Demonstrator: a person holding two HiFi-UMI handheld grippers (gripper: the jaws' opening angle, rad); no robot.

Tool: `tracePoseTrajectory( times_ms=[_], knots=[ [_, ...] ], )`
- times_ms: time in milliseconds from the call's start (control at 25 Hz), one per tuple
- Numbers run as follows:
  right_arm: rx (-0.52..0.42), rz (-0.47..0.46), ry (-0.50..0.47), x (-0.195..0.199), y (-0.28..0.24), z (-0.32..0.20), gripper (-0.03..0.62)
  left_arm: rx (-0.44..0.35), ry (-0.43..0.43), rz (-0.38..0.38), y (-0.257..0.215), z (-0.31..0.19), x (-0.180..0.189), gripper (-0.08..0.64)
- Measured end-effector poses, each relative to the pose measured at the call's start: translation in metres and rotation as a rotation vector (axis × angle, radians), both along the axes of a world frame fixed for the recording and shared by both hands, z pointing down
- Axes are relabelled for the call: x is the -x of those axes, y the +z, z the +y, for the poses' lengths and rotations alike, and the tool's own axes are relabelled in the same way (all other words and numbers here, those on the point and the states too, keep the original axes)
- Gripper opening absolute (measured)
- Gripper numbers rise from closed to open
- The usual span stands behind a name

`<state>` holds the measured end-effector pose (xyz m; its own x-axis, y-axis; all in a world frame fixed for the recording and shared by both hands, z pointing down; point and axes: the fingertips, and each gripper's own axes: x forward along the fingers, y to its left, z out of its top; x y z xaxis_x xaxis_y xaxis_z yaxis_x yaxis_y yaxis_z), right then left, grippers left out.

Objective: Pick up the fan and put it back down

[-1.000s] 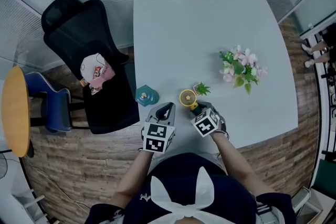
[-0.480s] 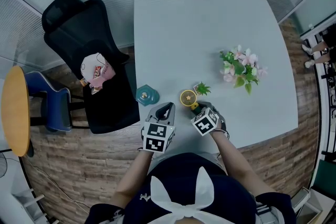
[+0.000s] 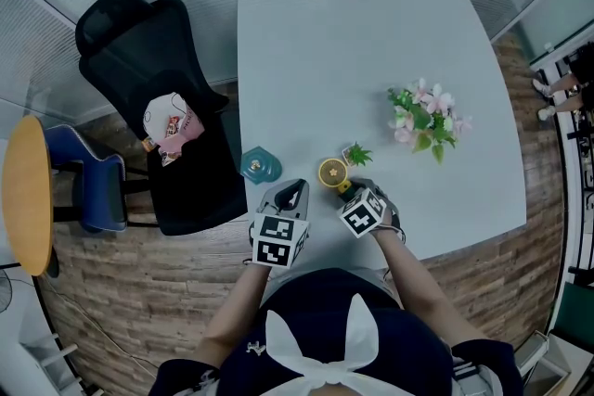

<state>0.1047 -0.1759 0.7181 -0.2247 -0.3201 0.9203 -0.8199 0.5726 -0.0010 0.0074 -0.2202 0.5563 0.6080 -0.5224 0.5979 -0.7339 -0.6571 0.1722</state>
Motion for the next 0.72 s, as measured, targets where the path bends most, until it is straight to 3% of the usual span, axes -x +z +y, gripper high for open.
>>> tracePoseTrajectory(
  times_ms=[720],
  knots=[
    [-0.187, -0.139, 0.094, 0.006, -0.081, -0.002, 0.207, -0.053, -0.025, 0.024, -0.020, 0.011, 0.010, 0.025]
  ],
)
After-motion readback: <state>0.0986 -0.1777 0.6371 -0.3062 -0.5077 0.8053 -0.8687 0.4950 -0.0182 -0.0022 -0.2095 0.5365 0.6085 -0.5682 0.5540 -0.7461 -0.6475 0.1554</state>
